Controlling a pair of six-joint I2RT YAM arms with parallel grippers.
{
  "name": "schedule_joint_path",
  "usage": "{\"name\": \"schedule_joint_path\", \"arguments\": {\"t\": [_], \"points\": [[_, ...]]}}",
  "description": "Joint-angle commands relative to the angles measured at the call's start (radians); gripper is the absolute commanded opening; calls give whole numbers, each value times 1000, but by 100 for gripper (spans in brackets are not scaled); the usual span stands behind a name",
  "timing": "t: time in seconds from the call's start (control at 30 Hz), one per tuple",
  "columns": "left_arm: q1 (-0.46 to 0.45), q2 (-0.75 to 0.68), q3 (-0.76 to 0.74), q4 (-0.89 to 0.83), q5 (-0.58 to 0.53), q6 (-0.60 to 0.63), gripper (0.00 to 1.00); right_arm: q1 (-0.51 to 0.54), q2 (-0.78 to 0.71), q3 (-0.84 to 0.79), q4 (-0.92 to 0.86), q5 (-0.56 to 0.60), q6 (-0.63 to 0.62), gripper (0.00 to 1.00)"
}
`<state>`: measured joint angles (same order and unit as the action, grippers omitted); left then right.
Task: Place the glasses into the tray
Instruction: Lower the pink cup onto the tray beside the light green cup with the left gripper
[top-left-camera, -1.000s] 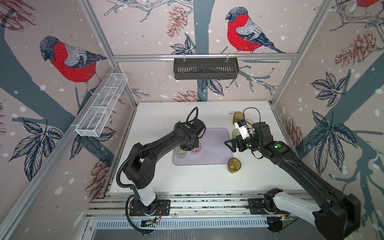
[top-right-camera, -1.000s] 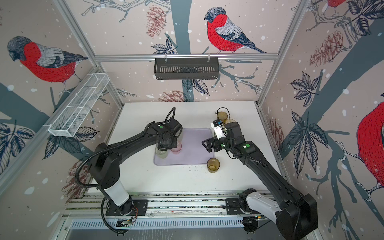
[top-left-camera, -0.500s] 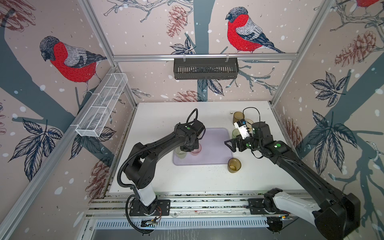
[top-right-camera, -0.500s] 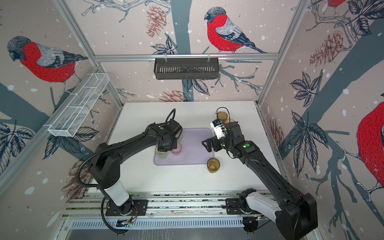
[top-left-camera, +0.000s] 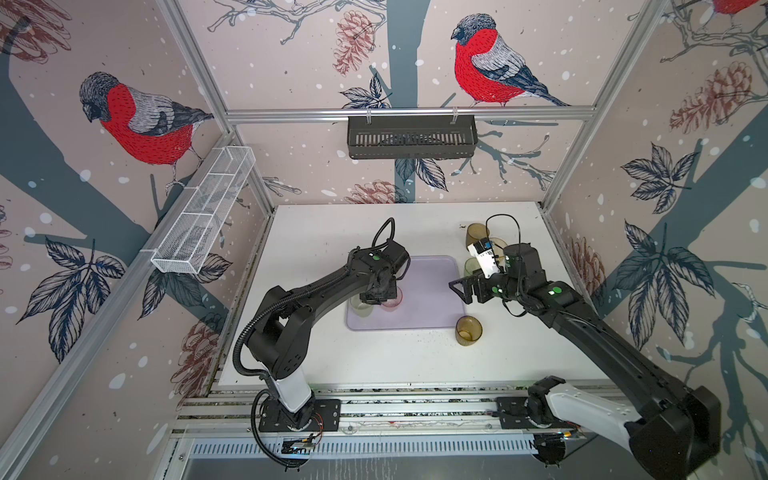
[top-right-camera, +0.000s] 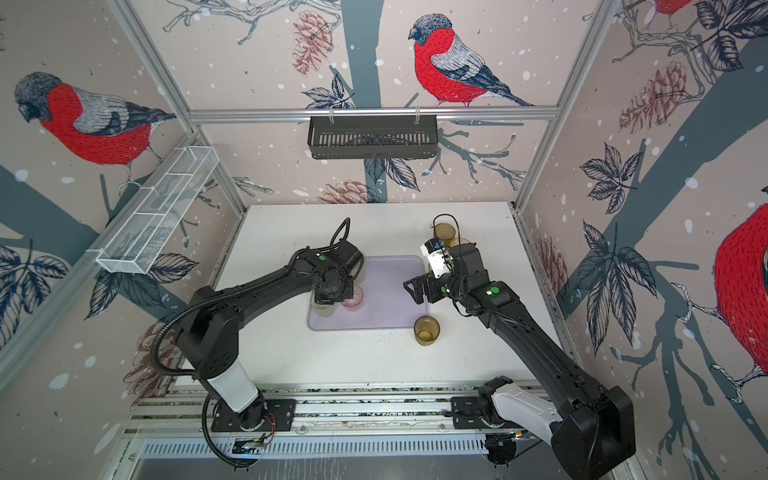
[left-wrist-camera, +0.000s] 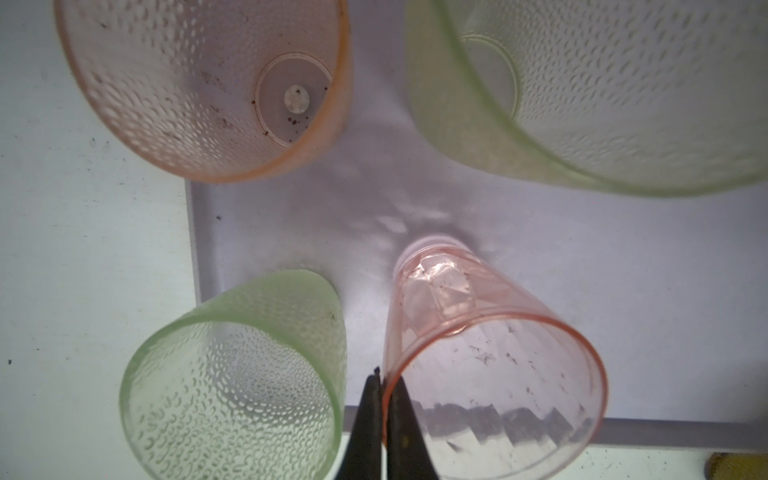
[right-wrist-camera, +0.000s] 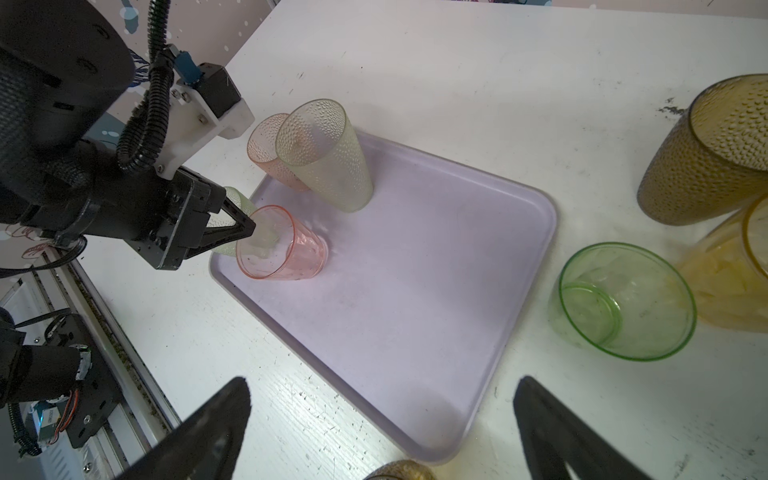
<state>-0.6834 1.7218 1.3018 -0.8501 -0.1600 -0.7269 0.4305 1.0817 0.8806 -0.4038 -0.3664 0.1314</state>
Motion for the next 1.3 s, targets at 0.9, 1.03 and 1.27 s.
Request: {"name": "schedule_joint_path", "arguments": {"t": [0.9, 1.03, 1.27], "points": [[2, -4, 0, -14, -8, -3, 13, -1, 35, 57, 14, 6, -29, 100], [2, -7, 0, -17, -11, -3, 16, -2, 33, 49, 17, 4, -26, 99], [3, -7, 3, -18, -13, -3, 18, -1, 36, 52, 19, 6, -27, 99]]}}
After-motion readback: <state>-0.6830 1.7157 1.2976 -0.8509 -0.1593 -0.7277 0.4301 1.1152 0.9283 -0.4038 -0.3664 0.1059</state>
